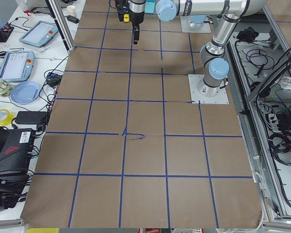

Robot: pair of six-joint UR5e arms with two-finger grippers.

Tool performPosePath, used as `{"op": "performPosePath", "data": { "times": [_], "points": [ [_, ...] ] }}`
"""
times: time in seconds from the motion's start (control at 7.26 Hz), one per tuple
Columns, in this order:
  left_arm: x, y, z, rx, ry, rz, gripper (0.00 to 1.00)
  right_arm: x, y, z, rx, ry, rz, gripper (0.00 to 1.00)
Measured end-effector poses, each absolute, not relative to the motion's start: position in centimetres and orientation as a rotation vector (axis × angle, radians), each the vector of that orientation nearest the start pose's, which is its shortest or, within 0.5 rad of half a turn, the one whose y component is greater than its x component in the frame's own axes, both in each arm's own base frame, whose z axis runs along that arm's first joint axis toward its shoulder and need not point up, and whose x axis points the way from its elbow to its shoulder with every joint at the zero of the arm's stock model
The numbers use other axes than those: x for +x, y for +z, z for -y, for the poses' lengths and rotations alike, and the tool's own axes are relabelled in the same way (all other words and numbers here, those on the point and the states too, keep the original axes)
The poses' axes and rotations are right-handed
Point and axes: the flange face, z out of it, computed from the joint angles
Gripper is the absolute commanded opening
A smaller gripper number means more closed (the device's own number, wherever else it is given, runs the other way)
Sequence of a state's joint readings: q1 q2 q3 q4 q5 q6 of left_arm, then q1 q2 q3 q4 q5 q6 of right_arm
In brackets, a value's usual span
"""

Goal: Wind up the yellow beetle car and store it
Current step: 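Move the right gripper to the rolled car and grasp it while the left arm withdraws, then lift the car with the right gripper and carry it into the blue bin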

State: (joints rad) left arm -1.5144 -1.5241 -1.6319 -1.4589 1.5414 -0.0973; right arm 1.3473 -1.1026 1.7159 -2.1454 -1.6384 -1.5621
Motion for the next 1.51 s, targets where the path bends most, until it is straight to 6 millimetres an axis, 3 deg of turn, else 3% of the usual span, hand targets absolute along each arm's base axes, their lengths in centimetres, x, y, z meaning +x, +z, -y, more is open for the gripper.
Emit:
{"op": "performPosePath", "data": {
  "times": [0.28,0.69,0.83,1.1,1.24,1.51],
  "points": [
    [-12.2,49.3,48.6,-0.235,-0.167,-3.157,1.0,-2.1,19.9,61.5,-1.93,0.142,-2.457,1.0],
    [-12.0,49.9,48.4,-0.231,-0.19,-3.154,1.0,-2.3,19.4,61.6,-1.94,0.142,-2.448,1.0],
    [-12.0,50.0,48.3,-0.231,-0.192,-3.155,1.0,-2.4,19.1,61.8,-1.963,0.133,-2.437,0.94],
    [-12.0,50.0,48.3,-0.232,-0.195,-3.155,1.0,-2.3,18.4,61.9,-1.973,0.12,-2.417,0.13],
    [-12.0,50.0,48.3,-0.232,-0.195,-3.155,1.0,-2.3,18.3,62.0,-1.976,0.114,-2.413,0.0],
    [-12.0,50.0,48.3,-0.231,-0.194,-3.157,1.0,-2.3,19.0,62.2,-2.0,0.099,-2.407,0.0]
  ]
}}
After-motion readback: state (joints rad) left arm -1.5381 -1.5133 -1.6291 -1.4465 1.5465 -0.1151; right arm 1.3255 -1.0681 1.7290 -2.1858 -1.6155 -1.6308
